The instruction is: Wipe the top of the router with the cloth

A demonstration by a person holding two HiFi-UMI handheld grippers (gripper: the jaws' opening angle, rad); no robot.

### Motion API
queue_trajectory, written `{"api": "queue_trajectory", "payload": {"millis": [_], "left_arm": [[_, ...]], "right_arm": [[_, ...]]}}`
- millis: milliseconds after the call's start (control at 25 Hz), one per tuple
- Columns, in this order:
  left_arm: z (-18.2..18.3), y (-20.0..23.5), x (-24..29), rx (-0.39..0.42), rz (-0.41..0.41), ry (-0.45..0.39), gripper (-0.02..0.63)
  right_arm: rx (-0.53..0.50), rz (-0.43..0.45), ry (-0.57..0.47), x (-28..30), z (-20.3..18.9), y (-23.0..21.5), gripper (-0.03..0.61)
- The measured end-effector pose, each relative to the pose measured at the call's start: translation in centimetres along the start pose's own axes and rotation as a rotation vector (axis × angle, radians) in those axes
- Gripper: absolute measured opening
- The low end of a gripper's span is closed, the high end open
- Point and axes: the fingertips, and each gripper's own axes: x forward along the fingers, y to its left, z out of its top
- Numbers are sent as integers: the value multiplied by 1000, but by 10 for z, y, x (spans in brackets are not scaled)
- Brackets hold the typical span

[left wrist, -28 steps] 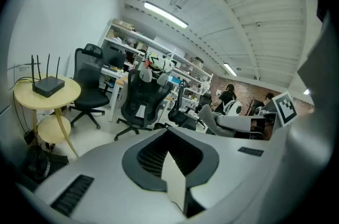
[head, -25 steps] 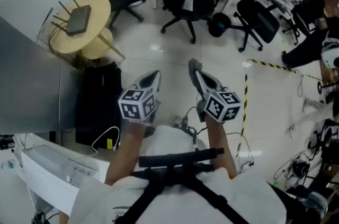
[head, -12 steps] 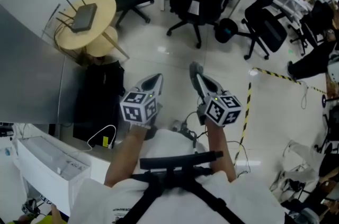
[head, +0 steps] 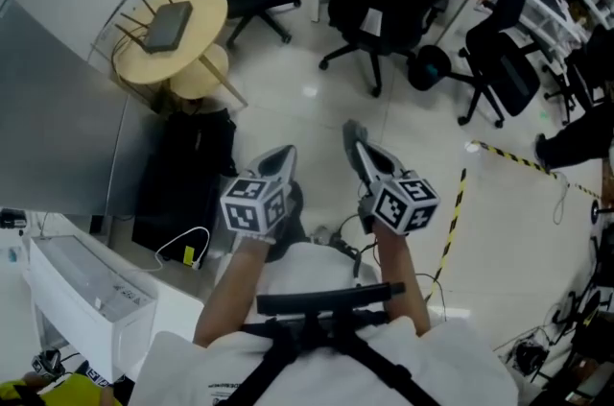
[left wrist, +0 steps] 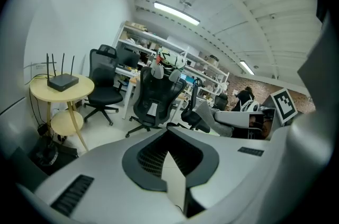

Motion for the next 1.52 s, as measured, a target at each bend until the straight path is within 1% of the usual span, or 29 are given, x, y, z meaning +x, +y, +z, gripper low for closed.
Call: {"api": "queue_trajectory", "payload": {"millis": [120,280,520,840,1120,1320,1520], "left_arm": [[12,13,21,-11,5,-9,-3],[37,37,53,-19,7,-14,-3],[82,82,96,-38,19,-2,-3],[153,151,139,-45,18,-7,-3],[194,218,161,-69,38,-19,-3],[213,261,165,-74,54,-28,-3],[225,307,153,-103,113,-55,-3]], "right_arm": [[-5,5,11,22,8,-10,37],[-16,15,33,65,25,-22,37],[-7,24,58,136,59,-37,37],[-21,26,64,235,112,-36,37],[-37,57,86,316,135,-20,37],[-58,80,107,365,141,-4,37],[-105,135,150,409,141,21,37]]}}
